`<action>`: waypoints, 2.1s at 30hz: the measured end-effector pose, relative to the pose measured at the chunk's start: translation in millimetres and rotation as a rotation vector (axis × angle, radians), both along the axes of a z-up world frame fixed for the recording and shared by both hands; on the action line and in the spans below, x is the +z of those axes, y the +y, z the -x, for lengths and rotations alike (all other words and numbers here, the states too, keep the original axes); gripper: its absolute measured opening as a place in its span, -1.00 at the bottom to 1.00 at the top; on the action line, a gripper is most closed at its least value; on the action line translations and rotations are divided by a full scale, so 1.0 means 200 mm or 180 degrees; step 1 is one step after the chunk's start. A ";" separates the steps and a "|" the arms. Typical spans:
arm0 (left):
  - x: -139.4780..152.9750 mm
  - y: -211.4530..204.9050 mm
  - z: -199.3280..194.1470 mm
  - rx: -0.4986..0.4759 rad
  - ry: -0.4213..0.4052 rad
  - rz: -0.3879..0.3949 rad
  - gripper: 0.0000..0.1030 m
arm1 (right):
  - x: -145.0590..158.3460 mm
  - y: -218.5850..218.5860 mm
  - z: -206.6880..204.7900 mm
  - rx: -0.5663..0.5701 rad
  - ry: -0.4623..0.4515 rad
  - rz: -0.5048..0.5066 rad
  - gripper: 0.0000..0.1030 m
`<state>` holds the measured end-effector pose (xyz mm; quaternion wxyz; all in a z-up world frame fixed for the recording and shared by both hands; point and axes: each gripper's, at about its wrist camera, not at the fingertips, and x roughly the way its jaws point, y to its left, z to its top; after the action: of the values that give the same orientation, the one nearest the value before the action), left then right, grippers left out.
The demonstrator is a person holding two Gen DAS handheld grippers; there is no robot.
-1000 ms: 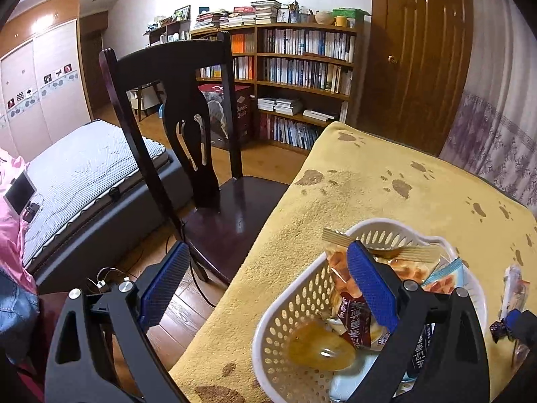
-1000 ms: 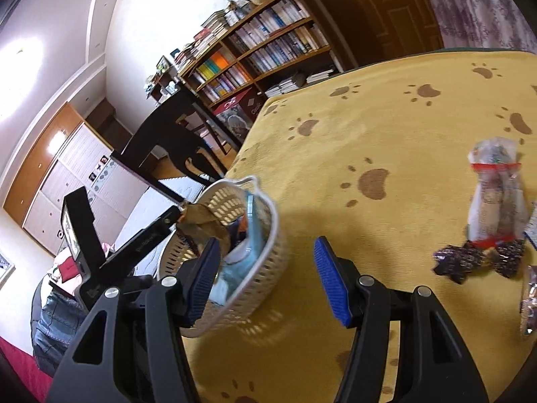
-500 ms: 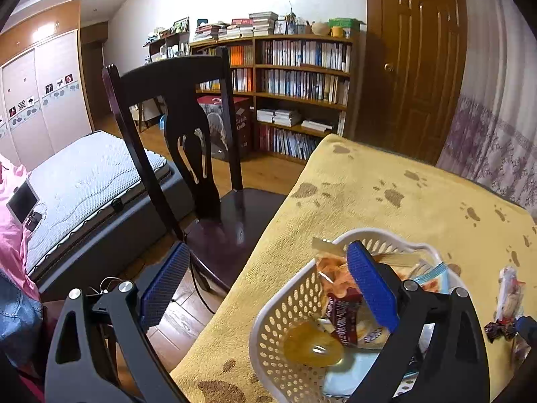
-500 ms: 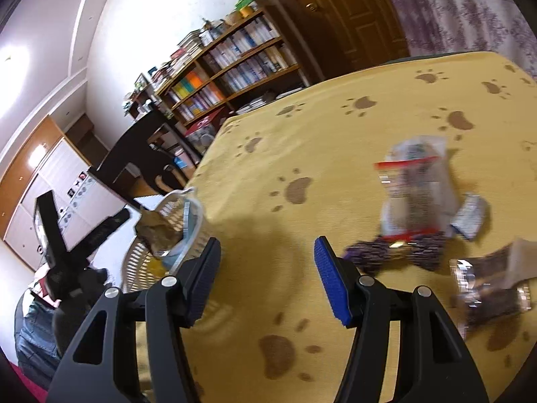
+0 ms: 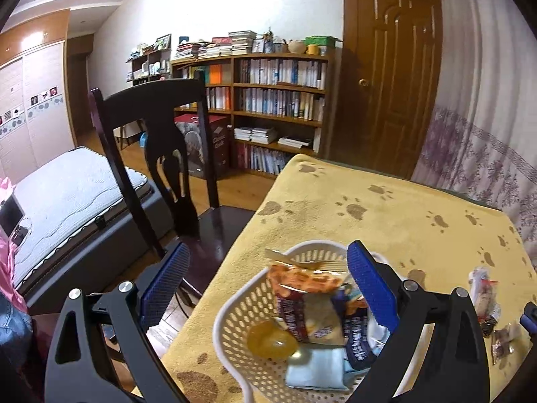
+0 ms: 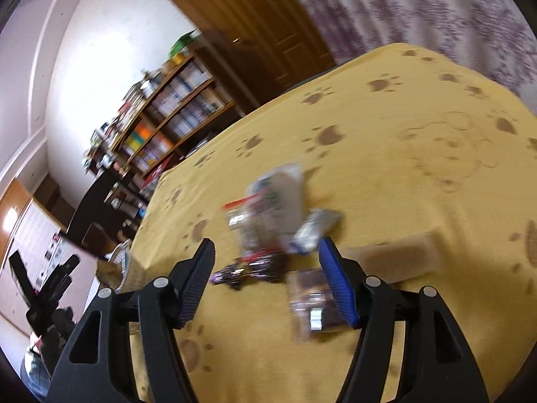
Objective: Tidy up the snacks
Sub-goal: 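Move the right tool away from the basket to the snacks on the table, then grasp the clear bag of granola with the right tool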
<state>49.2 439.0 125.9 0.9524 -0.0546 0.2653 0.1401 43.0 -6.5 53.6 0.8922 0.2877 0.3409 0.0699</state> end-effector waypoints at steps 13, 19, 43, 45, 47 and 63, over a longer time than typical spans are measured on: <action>0.02 -0.15 0.02 -0.0223 -0.0030 -0.0107 0.87 | -0.11 -0.26 0.14 -0.0217 0.0277 -0.0420 0.25; 0.03 -0.18 0.03 -0.0285 -0.0044 -0.0137 0.89 | -0.18 -0.26 0.12 -0.0293 0.0479 -0.0423 0.25; 0.04 -0.31 0.05 -0.0483 -0.0066 -0.0259 0.89 | -0.19 -0.12 -0.18 -0.0317 0.0663 0.0874 -0.02; 0.04 -0.33 0.07 -0.0506 -0.0072 -0.0270 0.89 | -0.20 -0.13 -0.17 -0.0309 0.0647 0.0981 -0.17; 0.04 -0.35 0.07 -0.0538 -0.0076 -0.0290 0.89 | -0.20 -0.14 -0.15 -0.0293 0.0624 0.1040 -0.28; -0.04 -0.74 0.10 -0.0963 -0.0021 -0.0468 0.89 | -0.18 -0.27 -0.10 -0.0312 0.0537 0.1220 -0.42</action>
<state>29.8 291.5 117.4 0.9649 0.0554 0.2564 0.0140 63.3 -60.2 18.6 0.9013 0.1338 0.4070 -0.0641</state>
